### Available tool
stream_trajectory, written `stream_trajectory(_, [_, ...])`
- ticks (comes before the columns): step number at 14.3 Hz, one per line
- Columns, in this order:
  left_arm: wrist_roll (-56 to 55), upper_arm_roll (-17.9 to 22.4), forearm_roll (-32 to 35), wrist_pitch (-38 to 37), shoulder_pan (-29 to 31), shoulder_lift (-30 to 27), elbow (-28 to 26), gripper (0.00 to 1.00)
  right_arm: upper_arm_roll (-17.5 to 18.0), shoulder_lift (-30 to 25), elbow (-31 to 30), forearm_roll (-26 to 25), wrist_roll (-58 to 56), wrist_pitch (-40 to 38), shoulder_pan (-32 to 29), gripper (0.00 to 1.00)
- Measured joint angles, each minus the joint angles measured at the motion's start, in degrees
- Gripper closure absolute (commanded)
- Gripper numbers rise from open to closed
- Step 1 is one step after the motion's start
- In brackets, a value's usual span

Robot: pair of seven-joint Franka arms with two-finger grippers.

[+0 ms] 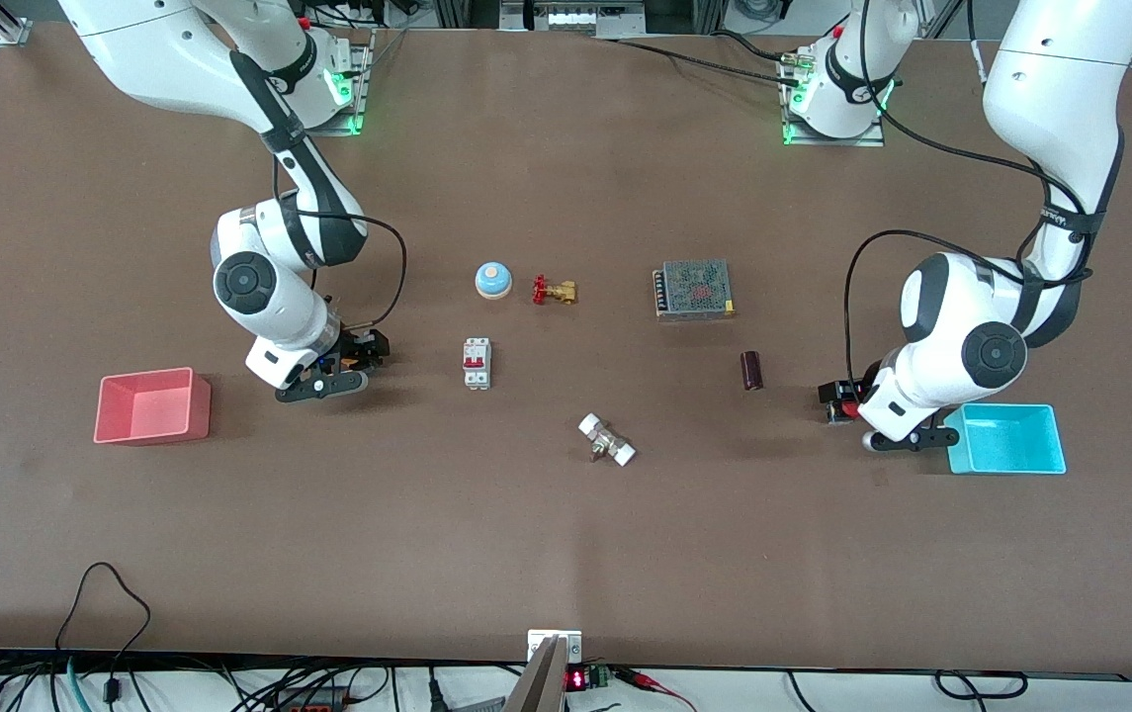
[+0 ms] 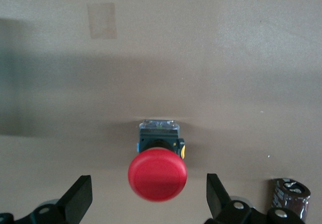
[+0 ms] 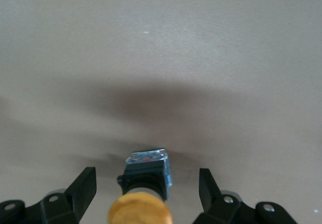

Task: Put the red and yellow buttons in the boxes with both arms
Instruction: 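Grasp the yellow button with the right gripper while the left gripper grasps the red button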

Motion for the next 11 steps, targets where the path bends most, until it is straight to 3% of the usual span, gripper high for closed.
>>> stream_trajectory(3, [-0.02, 0.00, -0.18, 1.48, 0.00, 0.87, 0.11, 0.01, 0.42, 0.01, -0.57, 0.00, -0.07, -0.01, 0.00, 0.37])
stream_trajectory(8, [-0.02, 0.00, -0.19, 1.73, 0.00, 1.25, 0.24, 0.04, 0.69, -0.07, -1.12, -0.15, -1.41, -0.03, -0.10, 0.95])
stream_trajectory(9, [-0.02, 0.00, -0.19, 1.73, 0.00, 1.35, 0.24, 0.08, 0.69, -0.10, -1.13, -0.16, -1.68, -0.03, -0.25, 1.00])
stream_trajectory(11, [-0.02, -0.01, -0.19, 1.75, 0.00, 1.85, 0.24, 0.17, 0.68, -0.13, -1.13, -0.16, -1.91, 0.03, -0.62, 1.00])
